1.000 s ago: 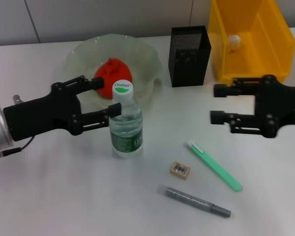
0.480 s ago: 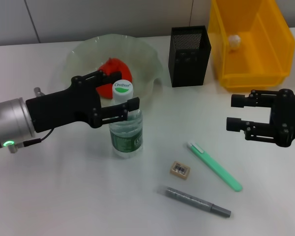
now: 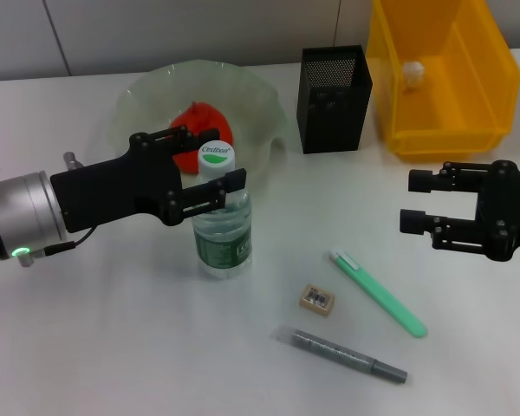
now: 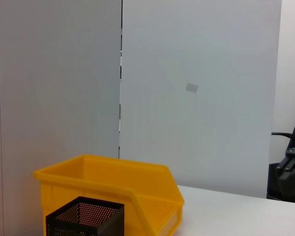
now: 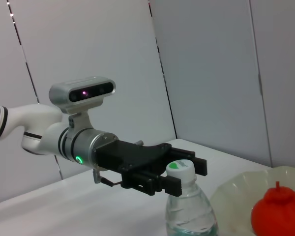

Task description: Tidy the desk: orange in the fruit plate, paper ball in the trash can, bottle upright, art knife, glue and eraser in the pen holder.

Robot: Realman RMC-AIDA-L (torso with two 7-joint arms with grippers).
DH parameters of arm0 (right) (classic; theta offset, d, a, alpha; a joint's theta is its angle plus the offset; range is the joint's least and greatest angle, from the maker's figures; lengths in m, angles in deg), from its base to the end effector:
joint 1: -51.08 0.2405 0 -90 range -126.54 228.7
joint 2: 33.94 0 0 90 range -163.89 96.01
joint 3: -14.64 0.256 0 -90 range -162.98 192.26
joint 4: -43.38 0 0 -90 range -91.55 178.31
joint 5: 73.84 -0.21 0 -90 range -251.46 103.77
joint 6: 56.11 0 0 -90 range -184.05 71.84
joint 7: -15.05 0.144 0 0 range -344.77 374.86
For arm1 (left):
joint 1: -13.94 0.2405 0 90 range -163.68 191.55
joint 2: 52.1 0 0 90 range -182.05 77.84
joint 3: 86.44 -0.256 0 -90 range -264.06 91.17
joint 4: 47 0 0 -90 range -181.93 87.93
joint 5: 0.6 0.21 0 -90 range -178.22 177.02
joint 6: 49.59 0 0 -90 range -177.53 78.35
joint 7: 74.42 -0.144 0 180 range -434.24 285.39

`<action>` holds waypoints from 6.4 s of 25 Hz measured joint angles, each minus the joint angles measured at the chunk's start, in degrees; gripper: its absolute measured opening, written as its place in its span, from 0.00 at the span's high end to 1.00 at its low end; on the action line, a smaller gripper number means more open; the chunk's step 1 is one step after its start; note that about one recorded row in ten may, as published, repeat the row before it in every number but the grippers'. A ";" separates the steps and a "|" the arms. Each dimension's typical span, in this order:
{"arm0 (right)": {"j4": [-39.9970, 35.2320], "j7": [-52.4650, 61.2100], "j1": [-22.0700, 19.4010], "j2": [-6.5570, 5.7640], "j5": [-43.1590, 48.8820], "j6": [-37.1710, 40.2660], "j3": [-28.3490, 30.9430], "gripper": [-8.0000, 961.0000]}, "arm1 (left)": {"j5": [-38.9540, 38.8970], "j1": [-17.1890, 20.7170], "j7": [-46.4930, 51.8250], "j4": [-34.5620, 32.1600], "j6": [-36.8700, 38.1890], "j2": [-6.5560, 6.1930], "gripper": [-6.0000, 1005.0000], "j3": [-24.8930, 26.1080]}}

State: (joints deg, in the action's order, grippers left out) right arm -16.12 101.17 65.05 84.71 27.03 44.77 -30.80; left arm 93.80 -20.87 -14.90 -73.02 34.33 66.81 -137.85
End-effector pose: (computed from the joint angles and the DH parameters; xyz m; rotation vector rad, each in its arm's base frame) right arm 0.2693 0.2731 0.0641 -2.6592 0.5361 0.8126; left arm -0.2202 0.3462 -0.0326 -2.6736 -0.2518 -0.9089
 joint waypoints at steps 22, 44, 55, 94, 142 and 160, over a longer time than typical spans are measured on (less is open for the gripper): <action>0.13 0.31 -0.01 -0.19 0.49 0.63 0.00 0.36 | -1.12 1.04 3.85 -4.05 2.30 -0.27 0.57 -0.07; -4.30 4.98 0.78 -0.08 5.30 4.60 -0.05 0.36 | 0.97 6.66 15.06 -16.23 -5.89 -2.01 0.57 3.82; -4.02 5.01 1.08 0.09 5.30 4.60 -0.47 0.36 | 0.54 8.98 14.66 -17.70 -9.11 -1.74 0.56 6.38; -3.60 4.94 1.94 0.18 5.39 4.00 -0.46 0.36 | -2.32 12.32 9.42 -17.87 -5.58 -0.40 0.46 5.86; -0.68 55.25 36.68 -2.25 53.44 3.37 -9.98 0.36 | 15.57 18.10 5.12 -15.15 21.67 -1.65 0.17 6.58; 17.44 66.38 43.70 0.89 54.29 -12.98 -28.21 0.37 | 17.36 17.35 2.31 -13.77 19.79 -1.01 0.17 6.59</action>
State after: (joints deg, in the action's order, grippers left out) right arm 1.32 167.56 108.75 85.60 81.32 31.79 -59.01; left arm 111.16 -3.52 -12.59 -86.79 54.12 65.80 -131.26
